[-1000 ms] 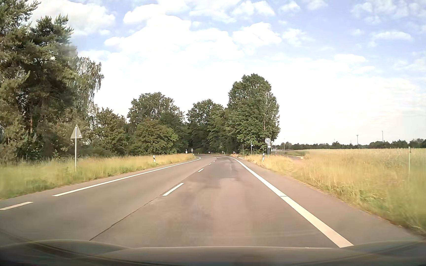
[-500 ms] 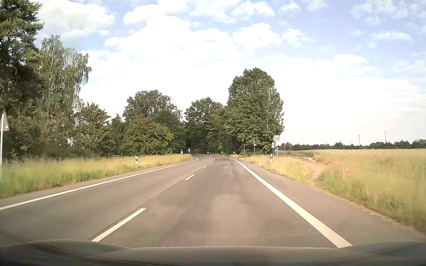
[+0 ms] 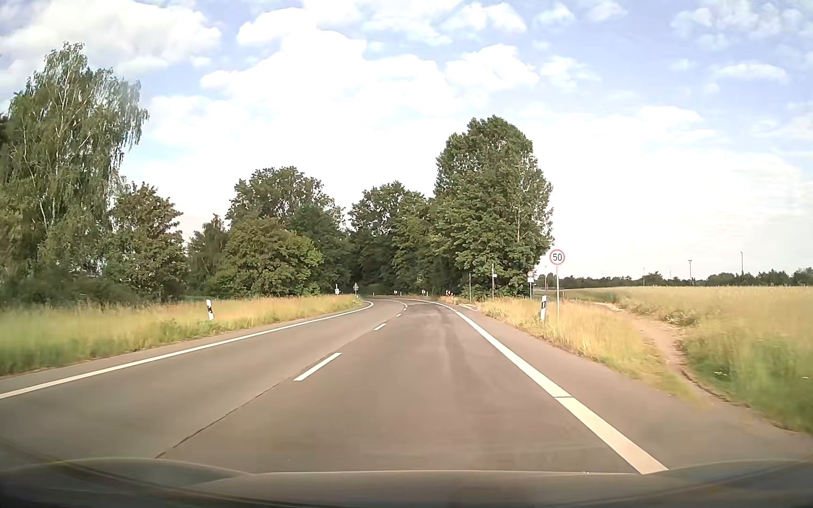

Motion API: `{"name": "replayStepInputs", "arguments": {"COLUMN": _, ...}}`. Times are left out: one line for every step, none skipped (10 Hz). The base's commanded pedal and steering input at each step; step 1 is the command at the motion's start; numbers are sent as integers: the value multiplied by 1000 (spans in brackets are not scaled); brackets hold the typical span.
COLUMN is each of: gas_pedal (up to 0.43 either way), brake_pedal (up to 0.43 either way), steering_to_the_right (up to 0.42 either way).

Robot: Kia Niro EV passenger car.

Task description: Follow the waypoints while adhering to traffic rules and regulations

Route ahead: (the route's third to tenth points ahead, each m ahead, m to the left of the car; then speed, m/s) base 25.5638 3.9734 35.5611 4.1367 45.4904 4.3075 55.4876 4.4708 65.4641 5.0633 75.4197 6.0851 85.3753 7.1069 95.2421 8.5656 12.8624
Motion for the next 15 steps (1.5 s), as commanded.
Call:
{"name": "replayStepInputs", "arguments": {"gas_pedal": 47, "brake_pedal": 30, "steering_to_the_right": -1}}
{"name": "replayStepInputs", "arguments": {"gas_pedal": 39, "brake_pedal": 30, "steering_to_the_right": -2}}
{"name": "replayStepInputs", "arguments": {"gas_pedal": 39, "brake_pedal": 30, "steering_to_the_right": -2}}
{"name": "replayStepInputs", "arguments": {"gas_pedal": 39, "brake_pedal": 30, "steering_to_the_right": -2}}
{"name": "replayStepInputs", "arguments": {"gas_pedal": 39, "brake_pedal": 30, "steering_to_the_right": -2}}
{"name": "replayStepInputs", "arguments": {"gas_pedal": 39, "brake_pedal": 30, "steering_to_the_right": -2}}
{"name": "replayStepInputs", "arguments": {"gas_pedal": 28, "brake_pedal": 30, "steering_to_the_right": -2}}
{"name": "replayStepInputs", "arguments": {"gas_pedal": 28, "brake_pedal": 30, "steering_to_the_right": -2}}
{"name": "replayStepInputs", "arguments": {"gas_pedal": 28, "brake_pedal": 30, "steering_to_the_right": -2}}
{"name": "replayStepInputs", "arguments": {"gas_pedal": 28, "brake_pedal": 30, "steering_to_the_right": -2}}
{"name": "replayStepInputs", "arguments": {"gas_pedal": 28, "brake_pedal": 30, "steering_to_the_right": -2}}
{"name": "replayStepInputs", "arguments": {"gas_pedal": 28, "brake_pedal": 30, "steering_to_the_right": -2}}
{"name": "replayStepInputs", "arguments": {"gas_pedal": 28, "brake_pedal": 30, "steering_to_the_right": -2}}
{"name": "replayStepInputs", "arguments": {"gas_pedal": 28, "brake_pedal": 30, "steering_to_the_right": -2}}
{"name": "replayStepInputs", "arguments": {"gas_pedal": 28, "brake_pedal": 30, "steering_to_the_right": -2}}
